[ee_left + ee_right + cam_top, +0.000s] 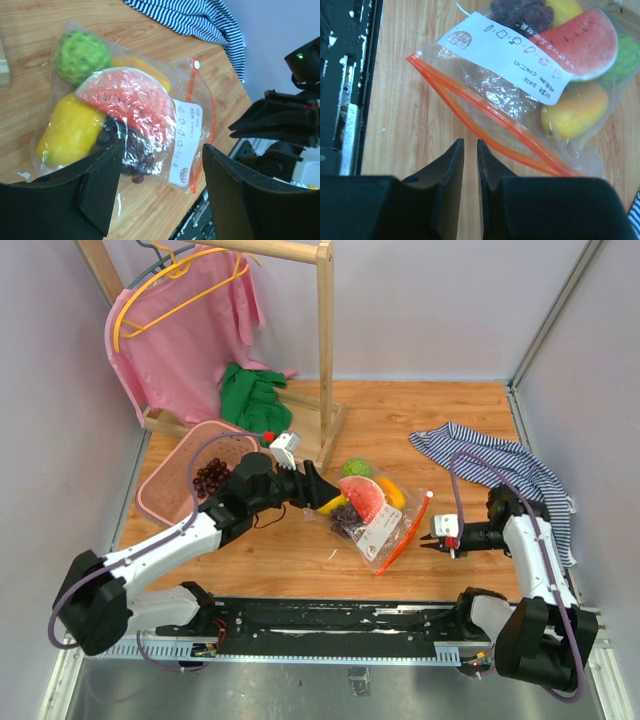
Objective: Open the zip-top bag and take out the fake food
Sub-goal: Pick up the fake fruit from the zipper food storage bag.
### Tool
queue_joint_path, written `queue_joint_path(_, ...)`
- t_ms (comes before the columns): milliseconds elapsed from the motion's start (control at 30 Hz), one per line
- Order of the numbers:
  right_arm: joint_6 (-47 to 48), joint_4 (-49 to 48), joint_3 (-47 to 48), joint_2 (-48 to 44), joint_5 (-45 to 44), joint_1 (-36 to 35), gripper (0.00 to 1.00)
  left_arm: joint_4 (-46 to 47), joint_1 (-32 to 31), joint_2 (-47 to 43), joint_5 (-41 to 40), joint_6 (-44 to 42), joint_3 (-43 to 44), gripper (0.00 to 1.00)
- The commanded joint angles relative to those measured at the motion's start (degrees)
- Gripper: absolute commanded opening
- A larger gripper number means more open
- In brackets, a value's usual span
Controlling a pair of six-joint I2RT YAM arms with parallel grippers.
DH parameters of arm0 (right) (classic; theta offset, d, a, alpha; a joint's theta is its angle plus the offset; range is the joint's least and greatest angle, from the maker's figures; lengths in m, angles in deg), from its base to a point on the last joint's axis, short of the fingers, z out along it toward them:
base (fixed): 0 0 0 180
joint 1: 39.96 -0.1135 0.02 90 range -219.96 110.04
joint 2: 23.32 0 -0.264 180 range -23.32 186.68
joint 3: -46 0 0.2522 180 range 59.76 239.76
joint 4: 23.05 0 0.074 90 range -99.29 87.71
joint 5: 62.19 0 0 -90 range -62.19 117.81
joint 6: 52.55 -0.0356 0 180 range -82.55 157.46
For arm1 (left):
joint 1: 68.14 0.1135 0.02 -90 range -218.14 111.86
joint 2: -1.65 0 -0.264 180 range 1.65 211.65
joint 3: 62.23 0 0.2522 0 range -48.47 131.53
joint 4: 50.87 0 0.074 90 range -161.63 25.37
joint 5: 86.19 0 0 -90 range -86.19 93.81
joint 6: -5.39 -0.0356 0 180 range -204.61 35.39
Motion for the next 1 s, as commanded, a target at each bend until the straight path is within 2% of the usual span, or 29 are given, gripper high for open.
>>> queue_joint_path(0, -8.78, -17.19, -4.23, -1.67, -2.69, -7.52, 0.16, 8.06, -0.44, 6.1, -1.14, -2.05, 3.51, 0.7)
queue_joint_path(133, -13.47, -31.16, -9.53, -3.37, -5.29, -12.85, 0.16, 11.32, -0.44, 12.5, -2.94, -2.61, 5.07, 0.74)
queue_joint_path(333, -8.09, -39.83, -12.15, -0.24, -1.17, -13.33, 0.18, 10.58, -0.44, 22.81, -5.14, -4.85, 8.4, 0.77)
queue_joint_path(567, -3.29, -48.61, -14.87, 2.71, 1.51, -14.88, 0.25, 11.26, -0.44, 28.43, -2.06, -4.34, 8.53, 0.76)
queue_joint_path(833, -11.45, -63.59, -18.28, 2.78, -1.82, -16.78, 0.28, 11.17, -0.44, 33.82, -2.31, -5.14, 9.57, 0.76)
queue_joint_path(967, -16.16, -72.49, -19.91, 3.69, -4.09, -18.13, 0.37, 10.64, -0.44, 36.15, -2.1, -6.27, 10.14, 0.73)
